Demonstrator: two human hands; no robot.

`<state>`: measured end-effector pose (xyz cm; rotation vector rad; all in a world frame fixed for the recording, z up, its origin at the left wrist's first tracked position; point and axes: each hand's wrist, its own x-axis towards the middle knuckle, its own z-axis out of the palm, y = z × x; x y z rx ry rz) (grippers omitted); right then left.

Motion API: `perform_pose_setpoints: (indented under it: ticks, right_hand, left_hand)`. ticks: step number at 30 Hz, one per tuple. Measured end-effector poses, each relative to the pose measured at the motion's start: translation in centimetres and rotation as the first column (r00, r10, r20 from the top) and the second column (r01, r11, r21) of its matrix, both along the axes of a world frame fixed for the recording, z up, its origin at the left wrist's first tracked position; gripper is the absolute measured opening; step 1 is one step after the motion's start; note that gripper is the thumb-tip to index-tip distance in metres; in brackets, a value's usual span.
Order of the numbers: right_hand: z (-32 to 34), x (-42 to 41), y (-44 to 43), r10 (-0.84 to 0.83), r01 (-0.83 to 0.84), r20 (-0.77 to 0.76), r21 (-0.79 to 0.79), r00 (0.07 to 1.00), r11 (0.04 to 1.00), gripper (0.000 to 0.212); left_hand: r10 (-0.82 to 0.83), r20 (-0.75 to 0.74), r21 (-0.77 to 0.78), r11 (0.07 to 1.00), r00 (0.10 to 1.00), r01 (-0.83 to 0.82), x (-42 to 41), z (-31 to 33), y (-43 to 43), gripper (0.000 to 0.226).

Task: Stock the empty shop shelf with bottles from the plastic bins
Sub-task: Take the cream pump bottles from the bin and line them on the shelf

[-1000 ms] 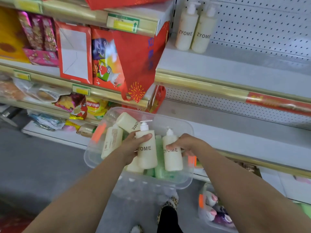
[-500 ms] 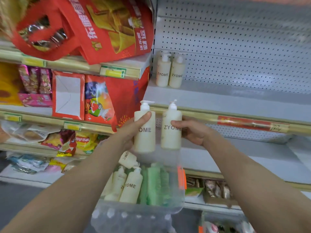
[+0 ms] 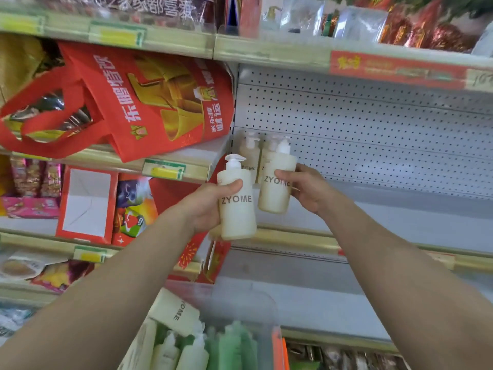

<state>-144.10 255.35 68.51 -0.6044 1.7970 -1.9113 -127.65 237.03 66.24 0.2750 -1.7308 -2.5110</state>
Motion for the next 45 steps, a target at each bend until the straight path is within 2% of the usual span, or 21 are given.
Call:
perform_pose_setpoints:
  ticks: [4,10,16,21,31,37,39,41,43,45]
  right_hand:
    - [-0.7,-3.7,-2.9,-0.057,0.058,-0.029,0.014,0.998,0.998,0.064]
    - [-3.4,-7.2,-7.1,-0.071,0.081,-0.107,0.093,0.992,0.992,0.062]
    - [-5.5,-8.4,-9.3,-0.073,0.093,-0.172,0.114,0.982,0.989,0.079]
    - [-6.4,-9.5,-10.4,-0.059,0.080,-0.178,0.115,0.982,0.990,0.080]
    - [-7.0,-9.9,-12.7,-0.039,0.069,-0.226,0.123,0.973,0.990,0.076]
    - [-6.6,-9.6,-12.7,-0.024,0.094,-0.292,0.229,0.956,0.969,0.078]
    - [-6.3,-9.3,-12.2,-0.050,0.122,-0.259,0.269,0.965,0.955,0.079]
    - [-5.7,-8.5,-11.0,-0.105,0.156,-0.213,0.237,0.971,0.959,0.071]
    - [-5.1,-7.6,-9.5,-0.124,0.141,-0.106,0.169,0.987,0.975,0.066]
    - [-4.5,-6.4,-7.6,-0.049,0.045,0.041,0.102,0.998,0.994,0.054]
  left_hand:
    - [-0.016,-0.037,-0.032,0.999,0.999,0.015,-1.8,-0.5,-1.3,0.022]
    - [0.102,-0.058,-0.072,0.992,0.993,-0.106,-3.0,-2.0,-2.3,0.040]
    - [0.104,-0.035,-0.068,0.992,0.994,-0.106,-2.8,-3.0,-2.6,0.043]
    - [0.133,-0.056,-0.024,0.991,0.990,-0.134,-3.0,-3.3,-2.5,0.040]
    - [0.145,-0.058,-0.004,0.989,0.988,-0.145,-3.8,-3.9,-2.4,0.055]
    - [0.160,-0.052,-0.017,0.987,0.986,-0.161,-4.1,-4.2,-2.2,0.060]
    - [0.171,-0.051,-0.009,0.985,0.984,-0.172,-4.2,-4.2,-1.8,0.060]
    - [0.174,-0.060,0.014,0.985,0.983,-0.173,-4.3,-4.1,-1.4,0.058]
    - [0.169,-0.071,0.048,0.985,0.983,-0.166,-4.5,-3.9,-0.8,0.053]
    - [0.163,-0.075,0.085,0.984,0.984,-0.156,-5.0,-3.7,-0.2,0.050]
